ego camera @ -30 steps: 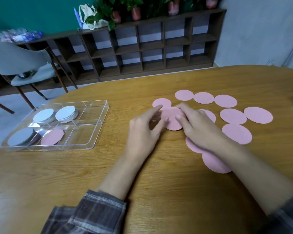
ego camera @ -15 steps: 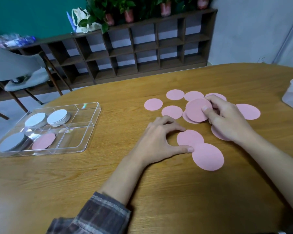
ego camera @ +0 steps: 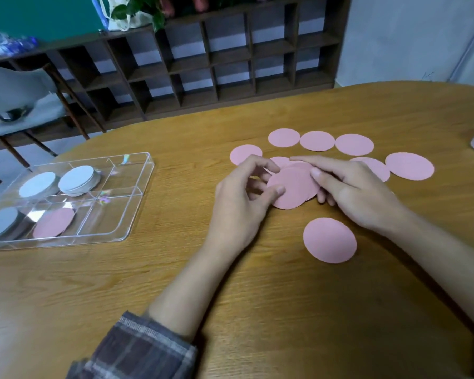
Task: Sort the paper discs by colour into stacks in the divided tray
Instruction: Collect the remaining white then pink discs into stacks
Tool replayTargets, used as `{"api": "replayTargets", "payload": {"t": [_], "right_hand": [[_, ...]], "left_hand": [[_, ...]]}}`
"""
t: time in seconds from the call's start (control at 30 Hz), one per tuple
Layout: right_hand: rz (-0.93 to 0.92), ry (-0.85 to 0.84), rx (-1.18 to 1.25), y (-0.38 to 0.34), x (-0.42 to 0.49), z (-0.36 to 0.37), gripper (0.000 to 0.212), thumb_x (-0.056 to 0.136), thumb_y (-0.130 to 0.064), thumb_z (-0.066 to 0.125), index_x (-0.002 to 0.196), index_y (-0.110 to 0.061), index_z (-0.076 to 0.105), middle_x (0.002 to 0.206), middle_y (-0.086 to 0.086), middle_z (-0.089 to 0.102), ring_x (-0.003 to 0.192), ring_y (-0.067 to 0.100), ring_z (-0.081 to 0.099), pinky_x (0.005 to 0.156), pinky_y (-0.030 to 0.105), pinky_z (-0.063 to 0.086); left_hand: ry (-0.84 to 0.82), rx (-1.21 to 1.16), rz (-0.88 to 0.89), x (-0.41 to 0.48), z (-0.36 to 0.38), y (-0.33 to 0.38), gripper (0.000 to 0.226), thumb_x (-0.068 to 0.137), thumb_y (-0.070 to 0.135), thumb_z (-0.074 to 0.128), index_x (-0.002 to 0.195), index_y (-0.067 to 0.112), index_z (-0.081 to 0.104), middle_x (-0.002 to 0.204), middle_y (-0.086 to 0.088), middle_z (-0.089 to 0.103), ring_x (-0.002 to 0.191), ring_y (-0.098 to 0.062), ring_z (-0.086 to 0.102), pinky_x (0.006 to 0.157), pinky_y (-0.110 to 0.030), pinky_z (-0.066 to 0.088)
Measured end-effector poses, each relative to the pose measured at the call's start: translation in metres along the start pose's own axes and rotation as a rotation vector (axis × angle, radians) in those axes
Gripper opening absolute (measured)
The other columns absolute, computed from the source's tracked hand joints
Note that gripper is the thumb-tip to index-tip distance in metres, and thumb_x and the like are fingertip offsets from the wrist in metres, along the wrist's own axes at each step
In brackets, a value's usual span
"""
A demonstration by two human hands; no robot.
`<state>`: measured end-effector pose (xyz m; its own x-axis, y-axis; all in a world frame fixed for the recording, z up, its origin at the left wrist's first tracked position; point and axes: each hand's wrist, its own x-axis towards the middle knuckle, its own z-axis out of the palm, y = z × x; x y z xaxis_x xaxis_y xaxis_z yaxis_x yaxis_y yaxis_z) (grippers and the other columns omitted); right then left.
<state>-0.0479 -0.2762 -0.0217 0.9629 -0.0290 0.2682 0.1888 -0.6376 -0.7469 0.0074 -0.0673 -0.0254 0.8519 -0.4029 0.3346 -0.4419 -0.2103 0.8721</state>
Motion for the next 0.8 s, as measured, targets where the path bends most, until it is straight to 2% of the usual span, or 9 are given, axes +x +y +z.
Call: {"api": "replayTargets", "payload": {"t": [0.07,0.13,0.23,0.4,0.53,0.6,0.67,0.73,0.8], "right_hand": [[-0.018,-0.023,0.012,-0.001,-0.001,0.001,0.04,0.109,-0.023,0.043,0.133,-0.049,0.061,0.071,0.003,0.063,0.068,0.01,0.057,0.071,0.04,0.05],[-0.048,-0.037,0.015,-0.005,-0.002,0.001,0.037,0.109,-0.028,0.042,0.134,-0.048,0.06,0.076,0.001,0.064,0.071,0.014,0.06,0.072,0.042,0.053],[-0.095,-0.061,0.008,-0.009,-0.004,0.001,0.033,0.108,-0.035,0.046,0.137,-0.045,0.06,0.086,-0.014,0.067,0.08,0.012,0.063,0.075,0.032,0.053],[-0.107,-0.071,-0.109,-0.008,-0.003,0.001,0.031,0.105,-0.024,0.052,0.133,-0.035,0.061,0.088,-0.034,0.062,0.088,0.003,0.061,0.075,0.019,0.043],[-0.083,0.013,-0.165,-0.004,0.0,-0.002,0.029,0.106,-0.023,0.051,0.133,-0.029,0.061,0.102,-0.017,0.069,0.094,0.002,0.06,0.073,0.011,0.04],[-0.061,0.072,-0.151,-0.001,0.001,-0.003,0.029,0.105,-0.021,0.051,0.131,-0.028,0.062,0.094,-0.012,0.068,0.088,0.005,0.06,0.071,0.012,0.041],[-0.047,0.111,-0.116,0.0,0.002,-0.005,0.029,0.104,-0.019,0.052,0.13,-0.027,0.063,0.094,-0.007,0.068,0.086,0.01,0.061,0.076,0.022,0.047],[-0.042,0.121,-0.098,0.002,0.003,-0.005,0.029,0.104,-0.019,0.052,0.13,-0.027,0.063,0.096,-0.005,0.069,0.087,0.014,0.061,0.08,0.03,0.048],[-0.042,0.117,-0.098,0.004,0.003,-0.005,0.029,0.104,-0.019,0.052,0.13,-0.028,0.063,0.095,-0.006,0.068,0.085,0.014,0.06,0.078,0.03,0.048]], "left_hand": [[0.047,0.034,0.029,-0.001,0.002,0.0,0.023,0.085,0.008,0.083,0.097,0.018,0.065,0.101,0.004,0.067,0.07,-0.006,0.064,0.065,-0.014,0.045],[0.087,0.052,0.04,-0.002,0.003,0.0,0.021,0.086,0.012,0.083,0.094,0.015,0.064,0.099,0.004,0.067,0.07,-0.007,0.064,0.064,-0.013,0.045],[0.117,0.088,0.044,-0.003,0.004,0.002,0.02,0.086,0.015,0.083,0.09,0.014,0.063,0.088,0.007,0.068,0.072,-0.009,0.064,0.065,-0.016,0.047],[0.113,0.155,0.073,-0.003,0.005,0.002,0.019,0.088,0.018,0.082,0.09,0.015,0.064,0.087,0.008,0.068,0.076,-0.012,0.065,0.066,-0.016,0.047],[0.109,0.252,0.144,-0.006,0.007,0.006,0.022,0.086,0.022,0.083,0.093,0.019,0.062,0.089,0.007,0.063,0.075,-0.014,0.058,0.07,-0.017,0.045],[0.004,0.246,0.171,-0.01,0.009,0.01,0.023,0.085,0.028,0.085,0.094,0.019,0.065,0.088,0.006,0.063,0.075,-0.013,0.058,0.071,-0.018,0.046],[-0.199,0.25,0.213,-0.016,0.013,0.013,0.029,0.084,0.038,0.086,0.102,0.02,0.071,0.095,0.007,0.065,0.087,-0.01,0.062,0.081,-0.024,0.051],[-0.379,0.389,0.24,-0.021,0.017,0.012,0.048,0.082,0.055,0.082,0.121,0.03,0.07,0.111,0.012,0.06,0.109,-0.008,0.058,0.098,-0.035,0.048],[-0.453,0.533,0.257,-0.023,0.019,0.011,0.06,0.079,0.068,0.075,0.132,0.04,0.066,0.115,0.015,0.051,0.114,-0.007,0.049,0.103,-0.041,0.042]]}}
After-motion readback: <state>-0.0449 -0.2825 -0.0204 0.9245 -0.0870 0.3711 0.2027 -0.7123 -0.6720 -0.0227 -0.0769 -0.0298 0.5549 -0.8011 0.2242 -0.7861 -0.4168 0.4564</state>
